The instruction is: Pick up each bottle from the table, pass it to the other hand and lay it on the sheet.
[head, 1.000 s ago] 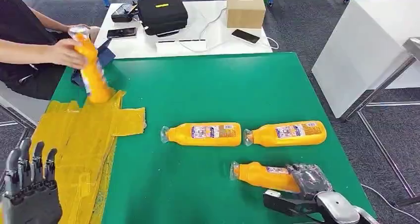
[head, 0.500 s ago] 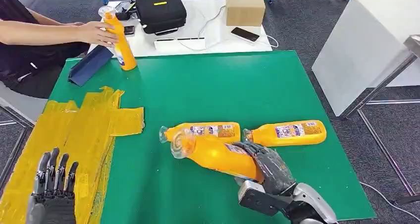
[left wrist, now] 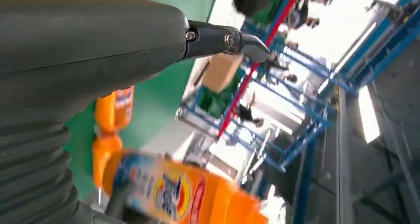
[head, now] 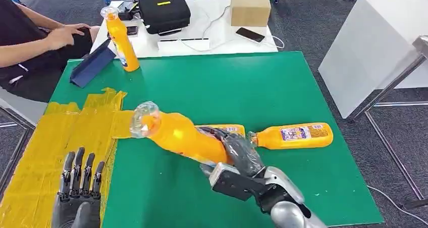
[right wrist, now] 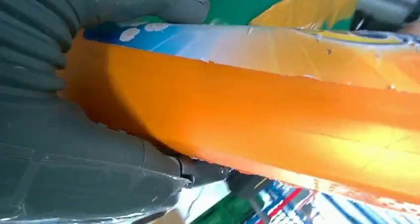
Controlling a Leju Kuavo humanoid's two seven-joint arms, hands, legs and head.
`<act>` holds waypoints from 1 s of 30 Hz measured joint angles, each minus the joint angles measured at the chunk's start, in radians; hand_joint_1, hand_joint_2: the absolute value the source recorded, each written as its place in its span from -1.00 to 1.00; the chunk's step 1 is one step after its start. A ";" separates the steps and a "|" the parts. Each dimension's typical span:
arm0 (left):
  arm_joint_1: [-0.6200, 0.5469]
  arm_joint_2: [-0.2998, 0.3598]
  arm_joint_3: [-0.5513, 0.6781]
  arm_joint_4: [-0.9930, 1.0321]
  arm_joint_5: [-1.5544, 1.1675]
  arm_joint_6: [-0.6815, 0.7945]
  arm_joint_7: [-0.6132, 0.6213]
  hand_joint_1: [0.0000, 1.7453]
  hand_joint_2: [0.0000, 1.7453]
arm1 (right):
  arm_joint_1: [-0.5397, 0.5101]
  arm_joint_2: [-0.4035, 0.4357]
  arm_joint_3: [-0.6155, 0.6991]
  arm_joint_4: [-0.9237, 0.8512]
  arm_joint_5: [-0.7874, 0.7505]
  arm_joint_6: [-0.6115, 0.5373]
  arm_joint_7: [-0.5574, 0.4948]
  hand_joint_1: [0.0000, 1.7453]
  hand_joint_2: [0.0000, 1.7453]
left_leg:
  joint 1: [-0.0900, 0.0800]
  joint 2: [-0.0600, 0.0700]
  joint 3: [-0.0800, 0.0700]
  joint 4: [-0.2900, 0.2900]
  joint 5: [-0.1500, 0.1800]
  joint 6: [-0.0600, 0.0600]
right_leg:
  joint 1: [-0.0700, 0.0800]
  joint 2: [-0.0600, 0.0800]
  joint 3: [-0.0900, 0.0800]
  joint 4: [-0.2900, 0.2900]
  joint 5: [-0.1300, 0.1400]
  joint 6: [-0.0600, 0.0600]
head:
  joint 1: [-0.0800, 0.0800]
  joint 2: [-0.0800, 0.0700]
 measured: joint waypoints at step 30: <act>-0.032 0.146 -0.168 -0.019 0.021 0.051 -0.124 -1.00 1.00 | -0.115 -0.006 0.195 0.121 0.011 0.158 -0.036 1.00 1.00 | -0.001 0.000 -0.003 0.000 0.000 0.000 | -0.001 0.000 -0.002 0.000 0.000 0.000 | 0.000 0.000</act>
